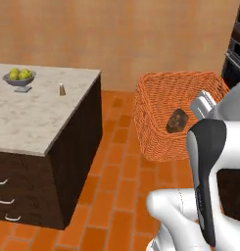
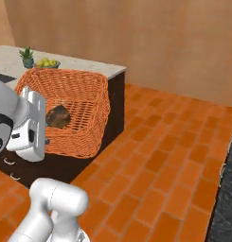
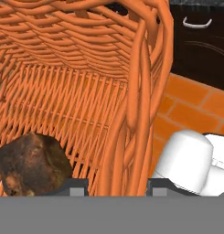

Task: Open the cabinet, pick up the bread from the cabinet and place it in the basket. Then move the basket to the dining counter.

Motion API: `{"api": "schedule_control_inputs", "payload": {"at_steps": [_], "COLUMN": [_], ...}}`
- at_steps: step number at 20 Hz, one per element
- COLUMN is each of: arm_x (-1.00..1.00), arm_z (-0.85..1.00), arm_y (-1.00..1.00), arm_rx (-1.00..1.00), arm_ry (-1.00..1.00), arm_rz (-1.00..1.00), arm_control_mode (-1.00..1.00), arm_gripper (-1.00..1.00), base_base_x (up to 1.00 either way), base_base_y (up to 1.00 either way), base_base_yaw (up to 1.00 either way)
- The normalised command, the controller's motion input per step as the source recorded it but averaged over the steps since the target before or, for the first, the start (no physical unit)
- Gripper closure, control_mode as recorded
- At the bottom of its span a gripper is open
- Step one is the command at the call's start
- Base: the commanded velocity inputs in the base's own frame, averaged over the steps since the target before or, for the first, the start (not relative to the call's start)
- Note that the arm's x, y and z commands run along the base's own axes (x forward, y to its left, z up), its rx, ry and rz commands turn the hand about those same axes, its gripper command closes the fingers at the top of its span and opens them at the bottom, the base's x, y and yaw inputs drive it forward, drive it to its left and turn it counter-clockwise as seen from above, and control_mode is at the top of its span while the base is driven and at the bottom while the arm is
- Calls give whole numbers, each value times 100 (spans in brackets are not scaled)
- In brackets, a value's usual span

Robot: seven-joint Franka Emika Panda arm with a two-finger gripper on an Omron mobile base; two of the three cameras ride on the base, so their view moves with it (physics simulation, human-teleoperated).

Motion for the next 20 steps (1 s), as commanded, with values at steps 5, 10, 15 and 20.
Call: {"api": "schedule_control_inputs", "payload": {"at_steps": [5, 10, 15, 20], "arm_x": [0, 0, 0, 0], "arm_z": [0, 0, 0, 0], "arm_y": [0, 0, 0, 0], "arm_rx": [0, 0, 0, 0], "arm_ry": [0, 0, 0, 0], "arm_rz": [0, 0, 0, 0], "arm_control_mode": [100, 100, 100, 100], "arm_gripper": [100, 100, 100, 100], "base_base_x": [20, 34, 70, 96], "base_base_y": [-3, -47, -99, -96], "base_base_yaw": [99, 76, 43, 47]}}
